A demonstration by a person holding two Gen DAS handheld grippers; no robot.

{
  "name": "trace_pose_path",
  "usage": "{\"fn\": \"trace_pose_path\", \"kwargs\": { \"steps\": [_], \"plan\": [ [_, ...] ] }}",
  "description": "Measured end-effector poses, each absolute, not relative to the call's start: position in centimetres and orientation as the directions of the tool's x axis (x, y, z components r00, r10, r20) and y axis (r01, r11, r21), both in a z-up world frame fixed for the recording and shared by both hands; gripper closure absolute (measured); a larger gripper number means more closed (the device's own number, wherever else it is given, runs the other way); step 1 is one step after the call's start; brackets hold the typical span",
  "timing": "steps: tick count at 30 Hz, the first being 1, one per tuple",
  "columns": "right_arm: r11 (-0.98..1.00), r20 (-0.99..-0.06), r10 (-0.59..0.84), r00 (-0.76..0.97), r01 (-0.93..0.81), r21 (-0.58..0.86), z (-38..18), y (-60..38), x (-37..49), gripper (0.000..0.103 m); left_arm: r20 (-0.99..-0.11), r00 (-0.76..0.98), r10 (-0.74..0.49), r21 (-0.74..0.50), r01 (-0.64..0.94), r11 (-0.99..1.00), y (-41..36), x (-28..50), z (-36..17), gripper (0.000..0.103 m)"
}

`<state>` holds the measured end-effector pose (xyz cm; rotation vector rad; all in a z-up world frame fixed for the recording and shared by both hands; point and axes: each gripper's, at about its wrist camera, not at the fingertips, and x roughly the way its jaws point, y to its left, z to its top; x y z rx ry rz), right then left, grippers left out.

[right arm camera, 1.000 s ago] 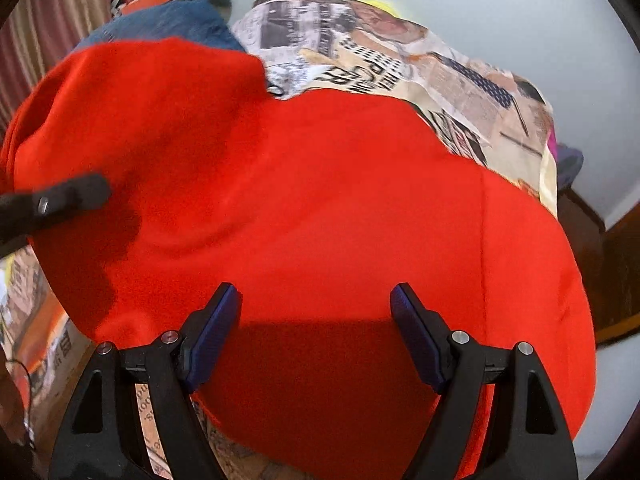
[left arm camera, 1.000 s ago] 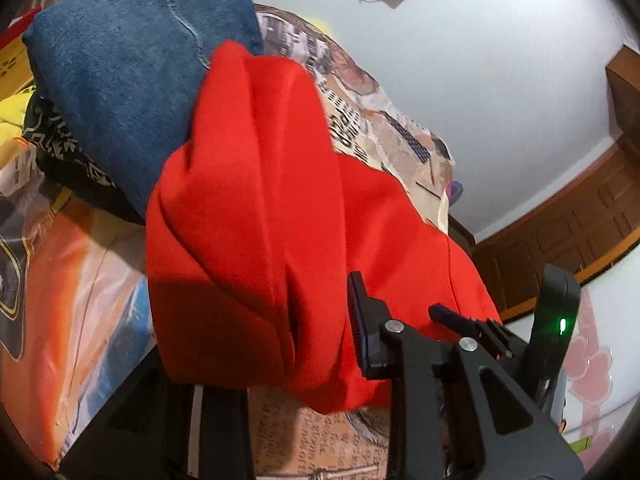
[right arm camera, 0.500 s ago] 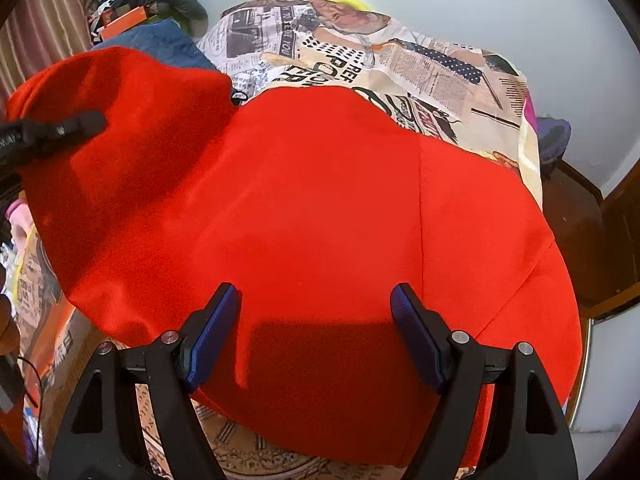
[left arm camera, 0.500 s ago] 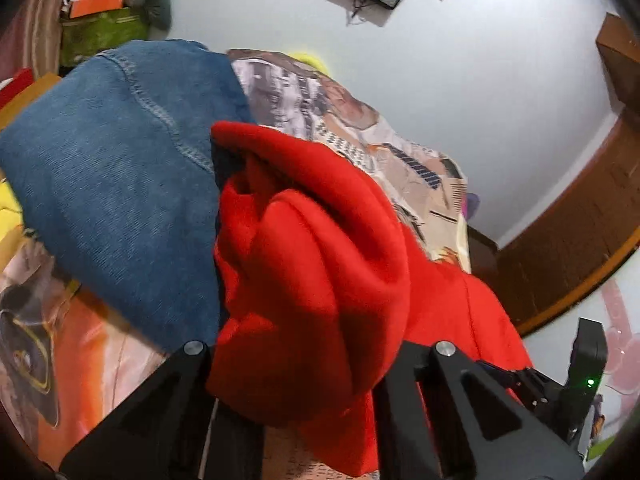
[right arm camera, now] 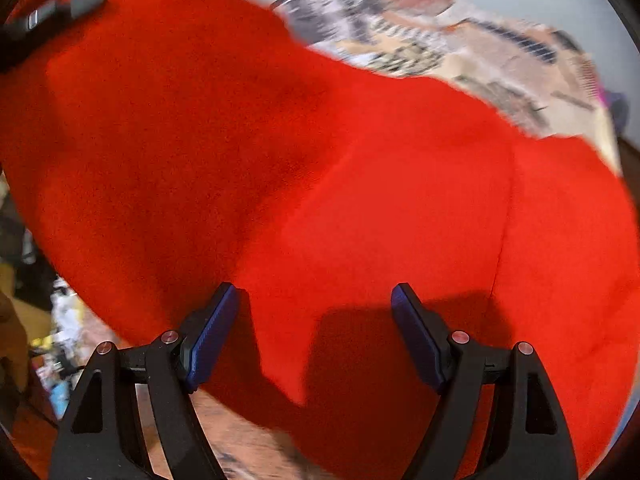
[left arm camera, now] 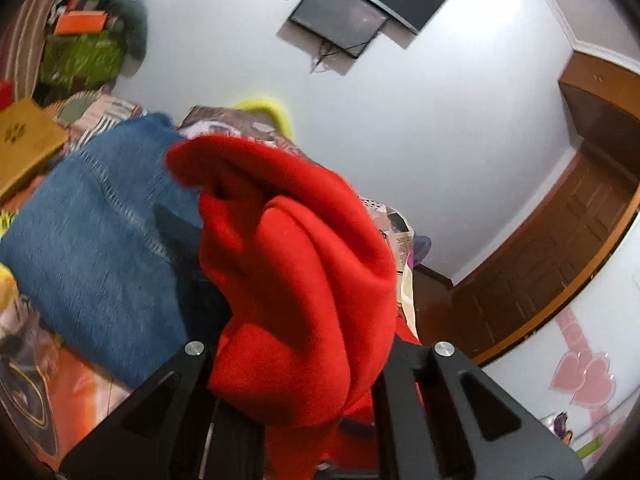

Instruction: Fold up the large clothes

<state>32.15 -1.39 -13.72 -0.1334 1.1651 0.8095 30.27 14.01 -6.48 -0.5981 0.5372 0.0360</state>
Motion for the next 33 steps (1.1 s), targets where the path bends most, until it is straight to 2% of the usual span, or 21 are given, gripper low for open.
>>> {"fn": "trace_pose_path", "kwargs": {
  "steps": [3, 9, 15, 18, 22, 25, 26, 28, 30, 33],
  "plan": [
    [0.712, -0.857, 0.498, 0.130, -0.625, 0.319, -13.9, -1.2, 31.8, 0.027, -0.508, 0.852, -0.127, -0.484, -0.161, 0.860, 12.7, 31.2, -6.5, 0.096],
    [0.792, -0.833, 0.437, 0.339, -0.585, 0.177, -11.0, -6.4, 30.7, 0.027, -0.524, 0.831, -0.184, -0.393, -0.045, 0.918, 7.5, 32.6, -7.2, 0.096],
    [0.902, -0.809, 0.329, 0.487, -0.415, 0.117, -9.0, -15.1, 31.0, 0.027, -0.570, 0.735, -0.367, -0.434, 0.110, 0.894, 0.6, 35.1, -9.3, 0.096],
    [0.929, -0.824, 0.293, 0.486, -0.349, 0.124, -9.4, -18.5, 31.1, 0.027, -0.630, 0.649, -0.426, -0.421, 0.176, 0.890, -3.1, 35.9, -12.0, 0.096],
    [0.949, -0.841, 0.261, 0.475, -0.288, 0.132, -10.0, -22.0, 30.5, 0.027, -0.747, 0.529, -0.404, -0.345, 0.211, 0.915, -6.6, 35.6, -17.1, 0.096],
    [0.954, -0.846, 0.251, 0.471, -0.266, 0.134, -10.2, -23.2, 29.7, 0.027, -0.767, 0.507, -0.394, -0.321, 0.229, 0.919, -7.1, 34.7, -18.5, 0.094],
    [0.955, -0.846, 0.249, 0.472, -0.262, 0.135, -10.2, -23.4, 29.5, 0.027, -0.763, 0.515, -0.390, -0.311, 0.236, 0.921, -7.0, 34.4, -18.3, 0.091],
    [0.955, -0.842, 0.257, 0.475, -0.257, 0.146, -10.0, -23.9, 29.1, 0.027, -0.764, 0.508, -0.398, -0.299, 0.268, 0.916, -6.8, 33.9, -17.7, 0.075],
    [0.953, -0.832, 0.271, 0.485, -0.257, 0.161, -9.4, -24.0, 29.1, 0.027, -0.768, 0.479, -0.425, -0.309, 0.305, 0.901, -7.1, 32.8, -17.0, 0.049],
    [0.947, -0.808, 0.297, 0.509, -0.265, 0.181, -8.0, -23.8, 28.5, 0.027, -0.773, 0.489, -0.404, -0.275, 0.316, 0.908, -7.2, 31.3, -15.6, 0.044]
  ]
}}
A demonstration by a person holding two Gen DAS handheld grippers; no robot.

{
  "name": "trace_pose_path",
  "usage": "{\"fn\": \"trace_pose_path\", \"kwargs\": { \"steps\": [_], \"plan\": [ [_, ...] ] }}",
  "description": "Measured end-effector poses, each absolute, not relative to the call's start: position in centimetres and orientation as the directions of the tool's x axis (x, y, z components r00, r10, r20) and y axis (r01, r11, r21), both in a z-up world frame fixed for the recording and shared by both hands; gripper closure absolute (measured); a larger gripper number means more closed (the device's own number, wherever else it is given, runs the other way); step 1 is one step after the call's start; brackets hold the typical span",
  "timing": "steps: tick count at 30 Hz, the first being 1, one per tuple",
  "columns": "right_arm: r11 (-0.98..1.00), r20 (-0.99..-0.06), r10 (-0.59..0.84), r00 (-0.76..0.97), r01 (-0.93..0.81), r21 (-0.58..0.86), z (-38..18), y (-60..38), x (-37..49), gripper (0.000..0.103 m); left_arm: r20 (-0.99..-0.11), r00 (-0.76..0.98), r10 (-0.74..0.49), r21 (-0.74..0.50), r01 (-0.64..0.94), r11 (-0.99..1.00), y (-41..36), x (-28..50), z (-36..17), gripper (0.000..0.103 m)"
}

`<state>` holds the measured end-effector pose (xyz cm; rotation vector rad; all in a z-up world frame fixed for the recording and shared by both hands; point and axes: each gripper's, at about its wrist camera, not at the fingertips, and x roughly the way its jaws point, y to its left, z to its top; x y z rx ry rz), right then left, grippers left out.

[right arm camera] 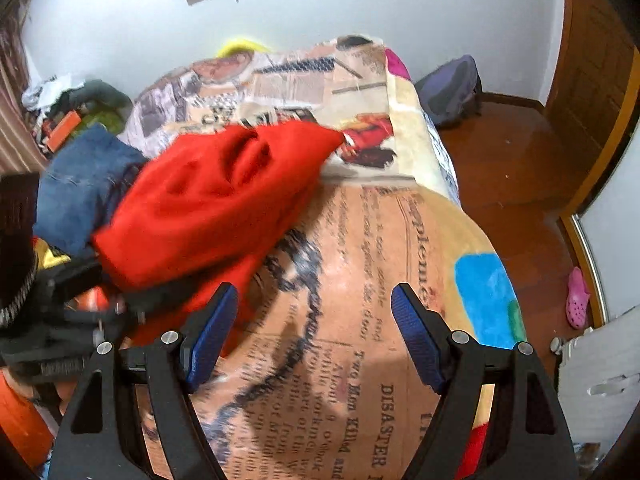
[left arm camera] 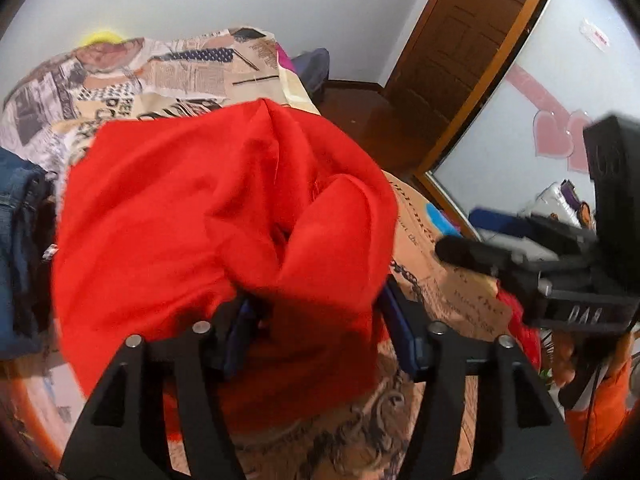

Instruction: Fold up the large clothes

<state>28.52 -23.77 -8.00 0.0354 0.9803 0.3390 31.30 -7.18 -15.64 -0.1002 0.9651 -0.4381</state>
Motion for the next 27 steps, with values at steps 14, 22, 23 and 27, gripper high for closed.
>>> {"fn": "trace_pose_path", "kwargs": {
  "steps": [14, 22, 23, 27],
  "plan": [
    [0.893, -0.727, 0.410, 0.550, -0.403, 0.199, -4.2, -16.8, 29.3, 0.027, -0.717, 0.675, -0.173, -0.128, 0.116, 0.985, 1.6, 30.6, -11.9, 0.021],
    [0.861, -0.766, 0.431, 0.478, -0.473, 0.189, -6.5, -12.4, 29.8, 0.027, -0.826, 0.546, -0.137, -0.086, 0.118, 0.989, 2.3, 31.6, -18.9, 0.020],
    [0.865, -0.773, 0.417, 0.479, -0.470, 0.175, -6.9, -12.1, 29.8, 0.027, -0.825, 0.550, -0.128, -0.075, 0.118, 0.990, 2.2, 31.4, -19.4, 0.018],
    [0.896, -0.809, 0.338, 0.480, -0.427, 0.121, -9.1, -12.5, 30.5, 0.027, -0.815, 0.573, -0.084, -0.004, 0.140, 0.990, 1.3, 30.6, -20.2, 0.014]
  ]
}}
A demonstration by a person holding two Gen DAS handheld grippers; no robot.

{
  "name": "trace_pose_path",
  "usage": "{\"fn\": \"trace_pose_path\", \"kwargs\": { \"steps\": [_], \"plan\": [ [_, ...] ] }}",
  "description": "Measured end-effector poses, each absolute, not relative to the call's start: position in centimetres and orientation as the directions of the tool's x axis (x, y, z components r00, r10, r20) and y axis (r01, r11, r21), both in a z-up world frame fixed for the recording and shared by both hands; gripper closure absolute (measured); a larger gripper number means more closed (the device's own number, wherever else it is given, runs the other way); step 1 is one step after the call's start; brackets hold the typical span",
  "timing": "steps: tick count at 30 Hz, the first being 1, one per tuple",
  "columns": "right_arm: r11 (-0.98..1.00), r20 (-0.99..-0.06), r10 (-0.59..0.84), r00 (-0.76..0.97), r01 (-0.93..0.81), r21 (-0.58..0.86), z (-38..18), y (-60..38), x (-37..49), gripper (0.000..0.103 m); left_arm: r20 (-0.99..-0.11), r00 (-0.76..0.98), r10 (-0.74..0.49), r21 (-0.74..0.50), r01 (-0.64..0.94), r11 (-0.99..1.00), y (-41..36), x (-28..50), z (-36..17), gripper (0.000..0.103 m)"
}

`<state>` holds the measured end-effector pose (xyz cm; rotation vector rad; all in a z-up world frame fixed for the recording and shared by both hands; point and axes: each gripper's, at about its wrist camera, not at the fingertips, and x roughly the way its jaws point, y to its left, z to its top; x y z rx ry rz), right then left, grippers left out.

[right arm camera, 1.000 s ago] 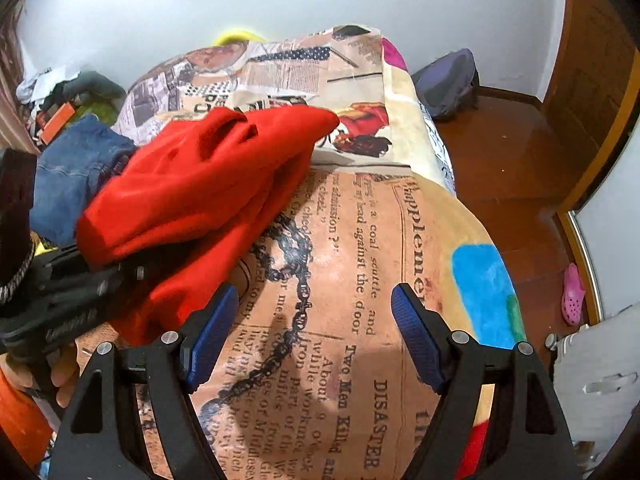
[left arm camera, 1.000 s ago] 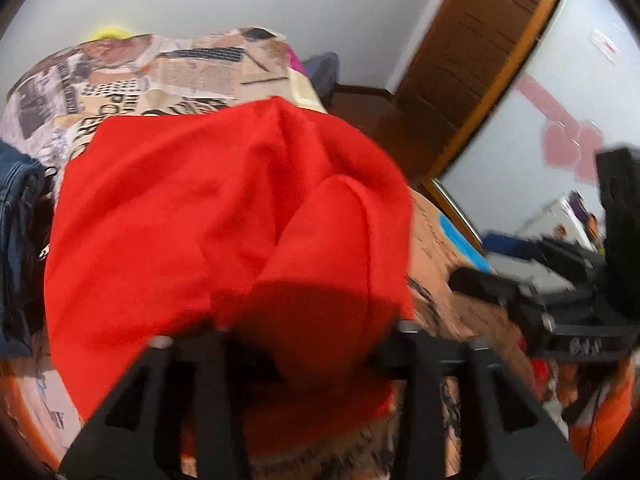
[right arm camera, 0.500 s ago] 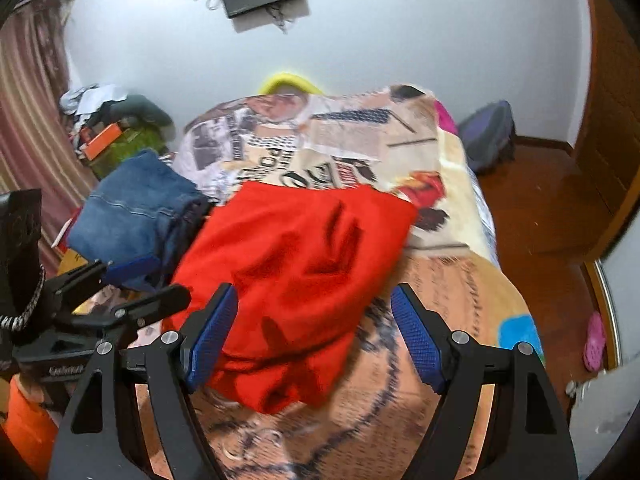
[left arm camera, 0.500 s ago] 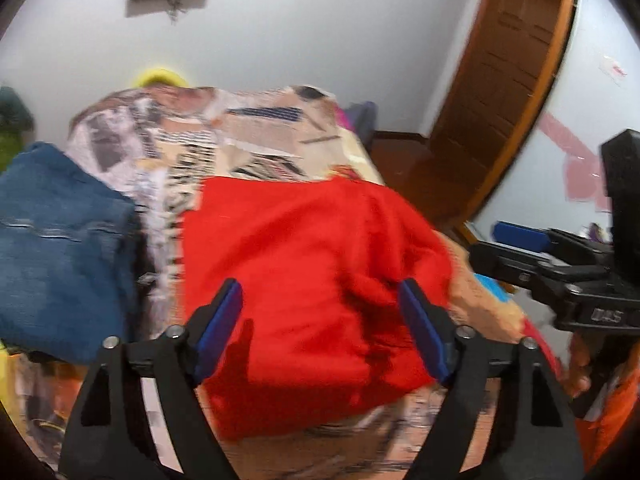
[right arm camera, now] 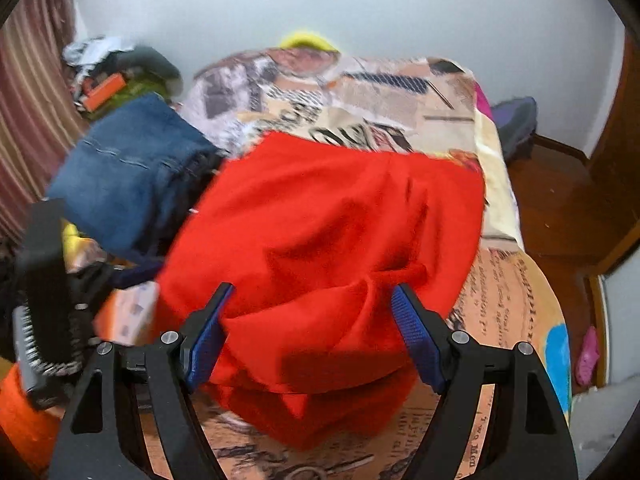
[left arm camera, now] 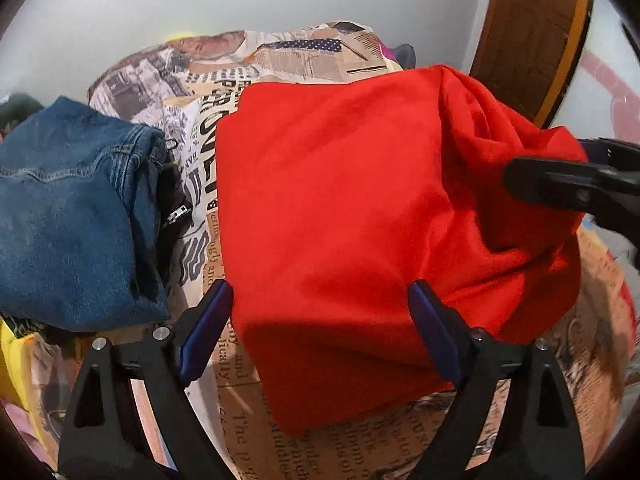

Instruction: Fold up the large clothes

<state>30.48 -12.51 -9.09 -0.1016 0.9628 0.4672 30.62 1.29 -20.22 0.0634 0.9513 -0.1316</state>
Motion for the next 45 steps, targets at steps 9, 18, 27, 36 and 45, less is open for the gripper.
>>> {"fn": "trace_pose_path", "kwargs": {
  "steps": [9, 18, 27, 36, 45],
  "plan": [
    [0.950, -0.833, 0.268, 0.484, -0.279, 0.143, -11.3, -18.2, 31.0, 0.027, -0.817, 0.566, -0.109, -0.047, 0.123, 0.991, 2.1, 30.1, -21.0, 0.011],
    [0.953, -0.840, 0.256, 0.478, -0.268, 0.138, -12.7, -20.6, 29.5, 0.022, -0.825, 0.513, -0.236, -0.229, 0.079, 0.970, 4.3, 29.1, -22.4, 0.010],
    [0.969, -0.821, 0.134, 0.555, -0.247, -0.009, -10.9, -20.6, 28.5, 0.022, -0.823, 0.551, -0.138, -0.084, 0.122, 0.989, 4.2, 27.0, -20.6, 0.011],
    [0.946, -0.741, 0.275, 0.612, -0.309, 0.096, -5.3, -19.6, 27.9, 0.020, -0.760, 0.645, -0.081, -0.054, 0.062, 0.997, 6.4, 27.0, -16.6, 0.011],
    [0.908, -0.780, 0.367, 0.506, -0.378, 0.182, -8.3, -15.2, 31.5, 0.020, -0.779, 0.617, -0.109, -0.139, -0.001, 0.990, 7.3, 30.7, -17.4, 0.011]
  ]
}}
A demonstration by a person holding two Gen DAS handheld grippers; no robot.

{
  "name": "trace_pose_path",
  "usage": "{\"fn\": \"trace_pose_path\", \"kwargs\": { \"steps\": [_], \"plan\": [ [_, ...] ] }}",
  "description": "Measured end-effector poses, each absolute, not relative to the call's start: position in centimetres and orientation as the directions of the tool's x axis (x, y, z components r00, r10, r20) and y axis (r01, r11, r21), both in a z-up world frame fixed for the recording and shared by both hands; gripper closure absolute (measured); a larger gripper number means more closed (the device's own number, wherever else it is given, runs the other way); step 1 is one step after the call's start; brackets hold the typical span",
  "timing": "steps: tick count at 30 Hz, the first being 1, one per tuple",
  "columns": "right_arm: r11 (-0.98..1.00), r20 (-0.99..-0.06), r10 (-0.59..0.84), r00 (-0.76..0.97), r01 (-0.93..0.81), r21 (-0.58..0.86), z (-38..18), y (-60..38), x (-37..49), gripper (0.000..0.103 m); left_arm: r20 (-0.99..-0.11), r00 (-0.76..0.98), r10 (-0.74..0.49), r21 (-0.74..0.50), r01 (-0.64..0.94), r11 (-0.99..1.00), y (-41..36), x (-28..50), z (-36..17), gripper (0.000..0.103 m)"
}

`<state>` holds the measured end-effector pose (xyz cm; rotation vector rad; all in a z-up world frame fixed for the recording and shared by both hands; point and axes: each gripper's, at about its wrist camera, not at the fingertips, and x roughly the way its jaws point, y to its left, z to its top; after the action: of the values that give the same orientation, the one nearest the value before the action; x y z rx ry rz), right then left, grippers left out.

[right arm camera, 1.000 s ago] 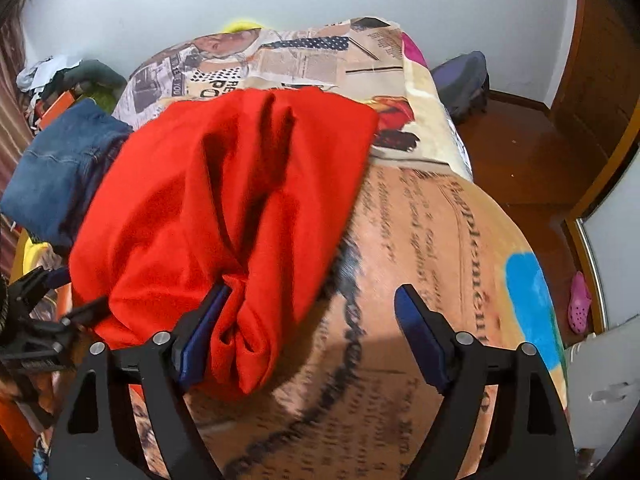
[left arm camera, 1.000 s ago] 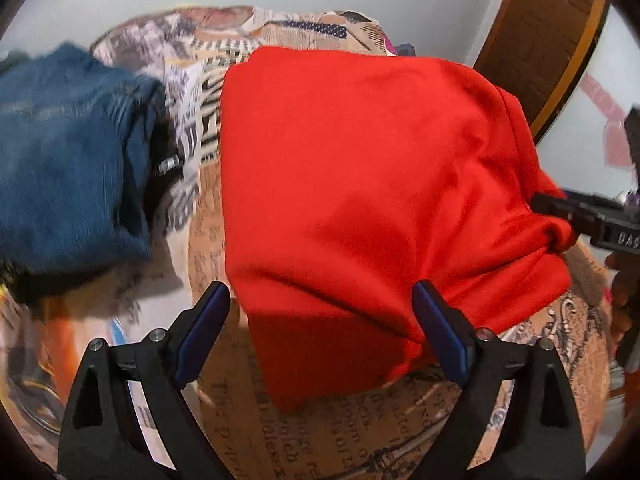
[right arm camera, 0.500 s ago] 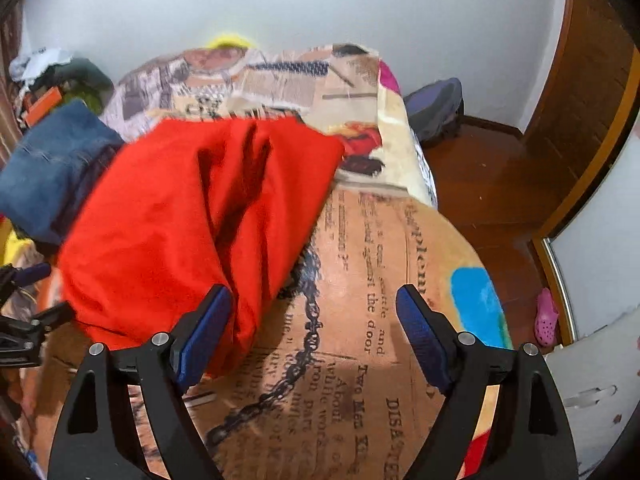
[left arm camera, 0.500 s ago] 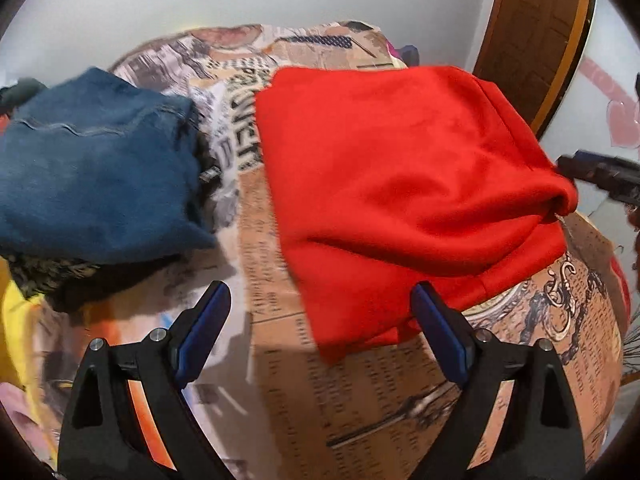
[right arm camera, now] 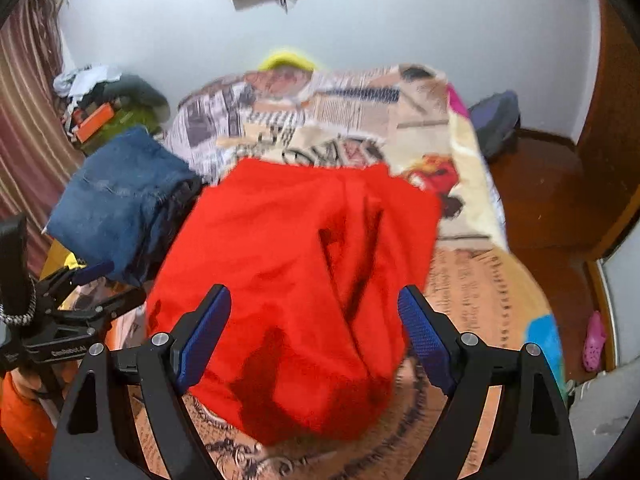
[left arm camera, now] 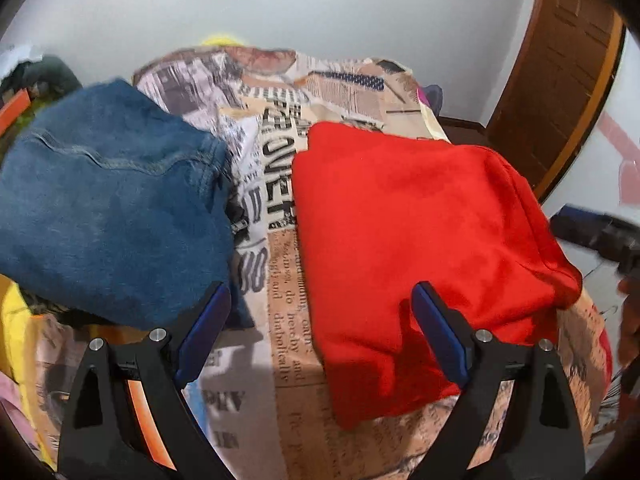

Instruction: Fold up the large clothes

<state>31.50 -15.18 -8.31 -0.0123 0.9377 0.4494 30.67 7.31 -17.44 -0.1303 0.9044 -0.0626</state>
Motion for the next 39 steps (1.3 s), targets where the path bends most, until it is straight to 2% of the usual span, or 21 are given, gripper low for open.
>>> {"fn": "trace_pose_path", "kwargs": {
  "steps": [4, 7, 13, 20, 24, 29, 32, 34, 35, 36, 37, 39],
  "plan": [
    [0.925, -0.819, 0.327, 0.471, -0.339, 0.174, -10.9, -15.1, 32.5, 0.020, -0.806, 0.567, -0.173, -0.211, -0.002, 0.977, 7.5, 32.6, -19.3, 0.011],
    [0.939, -0.836, 0.307, 0.455, -0.286, 0.189, -12.5, -16.6, 33.6, 0.020, -0.793, 0.546, -0.271, -0.313, 0.017, 0.950, 7.8, 33.6, -20.2, 0.011],
    [0.885, -0.800, 0.464, 0.379, -0.227, 0.406, -14.2, -20.0, 35.1, 0.019, -0.791, 0.498, -0.356, -0.398, 0.022, 0.917, 7.7, 35.8, -22.2, 0.007],
    [0.877, -0.796, 0.476, 0.373, -0.264, 0.401, -14.1, -19.2, 36.0, 0.015, -0.760, 0.452, -0.468, -0.511, 0.030, 0.859, 7.2, 38.1, -23.4, 0.006],
    [0.856, -0.774, 0.517, 0.366, -0.250, 0.453, -14.2, -19.5, 37.1, 0.015, -0.731, 0.433, -0.528, -0.581, 0.010, 0.814, 7.4, 39.6, -24.2, 0.006],
    [0.815, -0.747, 0.579, 0.327, -0.230, 0.532, -14.3, -19.7, 38.1, 0.017, -0.723, 0.421, -0.548, -0.607, -0.007, 0.795, 7.9, 40.2, -24.1, 0.007],
    [0.813, -0.753, 0.582, 0.307, -0.246, 0.528, -14.3, -19.2, 38.2, 0.036, -0.722, 0.422, -0.549, -0.608, -0.007, 0.794, 7.8, 40.0, -23.7, 0.017],
    [0.807, -0.757, 0.589, 0.283, -0.253, 0.534, -14.6, -18.9, 38.1, 0.057, -0.725, 0.434, -0.535, -0.596, -0.006, 0.803, 7.9, 39.6, -23.2, 0.025],
    [0.804, -0.757, 0.593, 0.275, -0.248, 0.540, -14.7, -19.0, 38.0, 0.060, -0.725, 0.441, -0.530, -0.591, -0.002, 0.807, 8.0, 39.2, -22.8, 0.033],
    [0.802, -0.755, 0.596, 0.273, -0.240, 0.547, -14.7, -19.1, 38.0, 0.066, -0.724, 0.448, -0.524, -0.586, 0.003, 0.811, 8.0, 39.0, -22.4, 0.044],
    [0.795, -0.748, 0.606, 0.269, -0.237, 0.559, -14.5, -19.3, 37.9, 0.073, -0.722, 0.456, -0.521, -0.579, 0.014, 0.815, 8.0, 38.9, -21.9, 0.050],
    [0.770, -0.723, 0.638, 0.267, -0.232, 0.594, -13.9, -19.9, 37.7, 0.078, -0.706, 0.465, -0.533, -0.581, 0.050, 0.812, 8.2, 38.3, -20.6, 0.072]
  ]
}}
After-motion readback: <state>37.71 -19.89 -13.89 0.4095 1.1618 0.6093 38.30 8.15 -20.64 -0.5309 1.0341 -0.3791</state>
